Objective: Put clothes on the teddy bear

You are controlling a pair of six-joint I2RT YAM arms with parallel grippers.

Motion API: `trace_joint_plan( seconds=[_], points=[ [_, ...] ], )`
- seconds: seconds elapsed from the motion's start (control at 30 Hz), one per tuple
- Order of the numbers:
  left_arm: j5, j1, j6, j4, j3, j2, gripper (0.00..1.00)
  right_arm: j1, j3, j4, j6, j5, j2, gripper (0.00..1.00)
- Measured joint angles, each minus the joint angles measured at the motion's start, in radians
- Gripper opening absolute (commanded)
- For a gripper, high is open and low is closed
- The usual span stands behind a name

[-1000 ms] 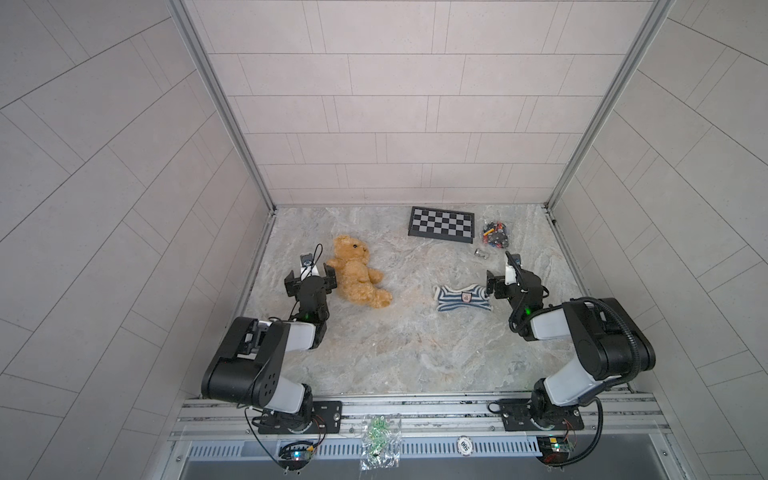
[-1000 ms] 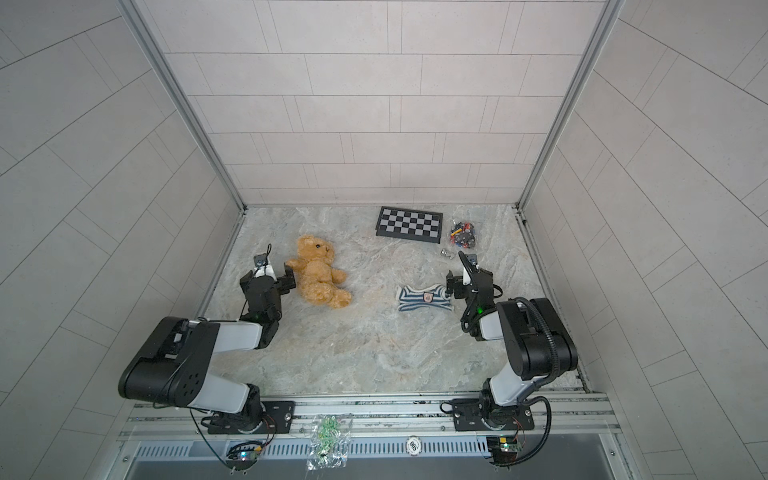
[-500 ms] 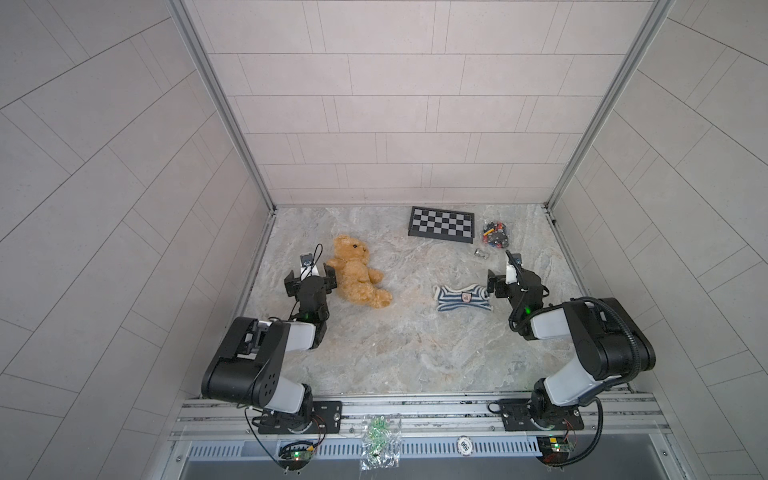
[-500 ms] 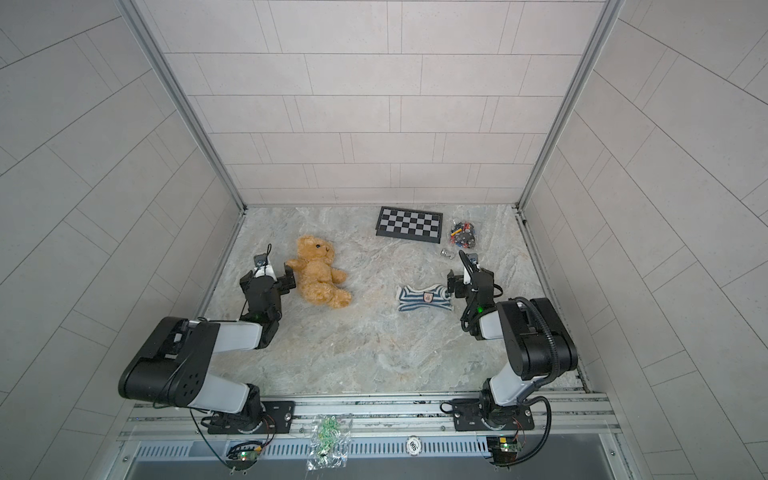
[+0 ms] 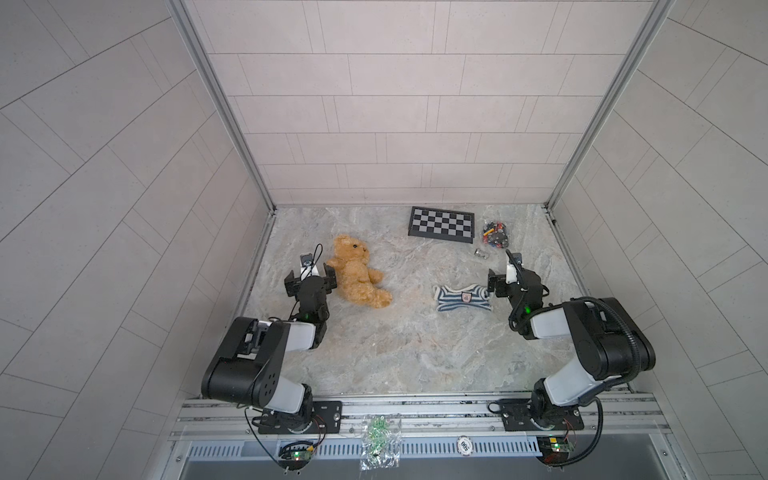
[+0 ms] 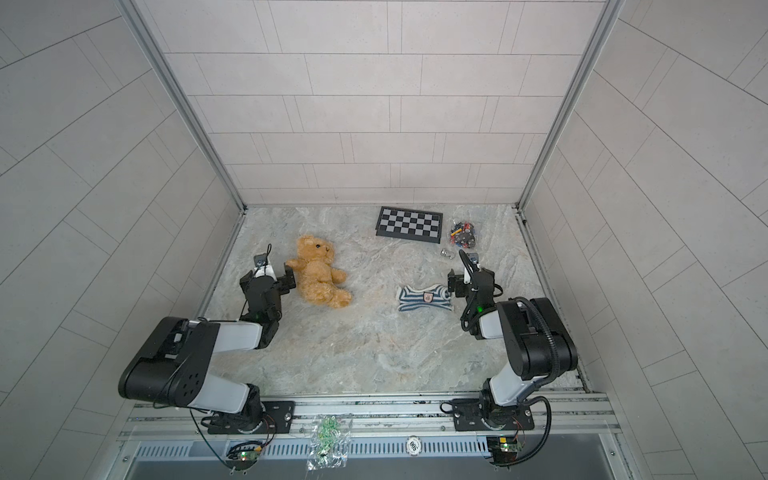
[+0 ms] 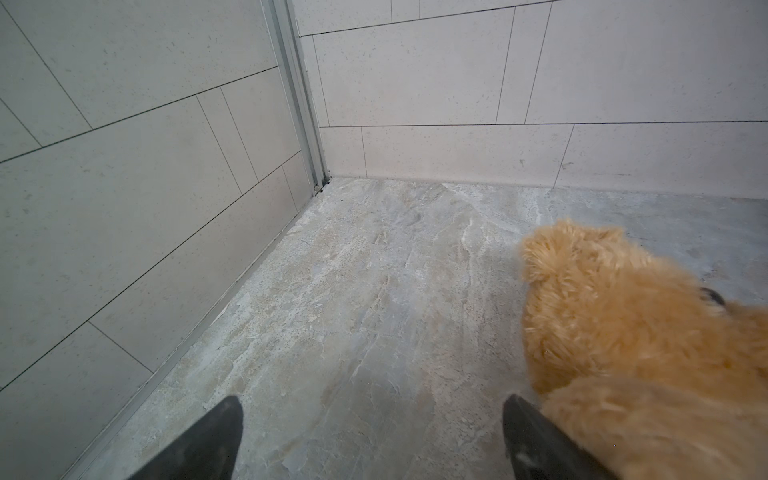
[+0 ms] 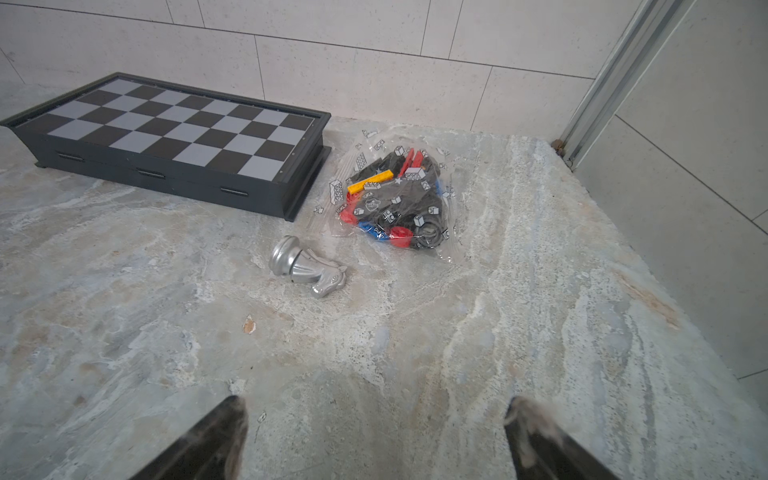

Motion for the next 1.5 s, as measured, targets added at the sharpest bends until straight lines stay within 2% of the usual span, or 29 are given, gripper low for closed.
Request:
trace_joint_plan(
  seconds=[0.8, 0.97, 1.13, 1.33, 1.5],
  points=[
    [0.000, 0.000, 0.000, -0.018, 0.000, -0.018, 1.00, 0.000, 0.000, 0.000, 0.001, 0.013, -0.001, 1.00],
    [-0.001, 0.000, -0.002, -0.132, 0.043, -0.085, 1.00, 0.000, 0.000, -0.030, 0.004, 0.029, -0.044, 1.00],
    [-0.019, 0.000, -0.056, -0.281, 0.071, -0.204, 1.00, 0.003, 0.000, -0.109, 0.004, 0.045, -0.169, 1.00],
    [-0.008, 0.000, -0.217, -0.551, 0.147, -0.371, 1.00, 0.029, 0.074, -0.364, 0.067, 0.050, -0.342, 0.99],
    [0.059, 0.000, -0.408, -0.798, 0.275, -0.470, 1.00, 0.061, 0.183, -0.622, 0.230, 0.074, -0.440, 0.99]
  ],
)
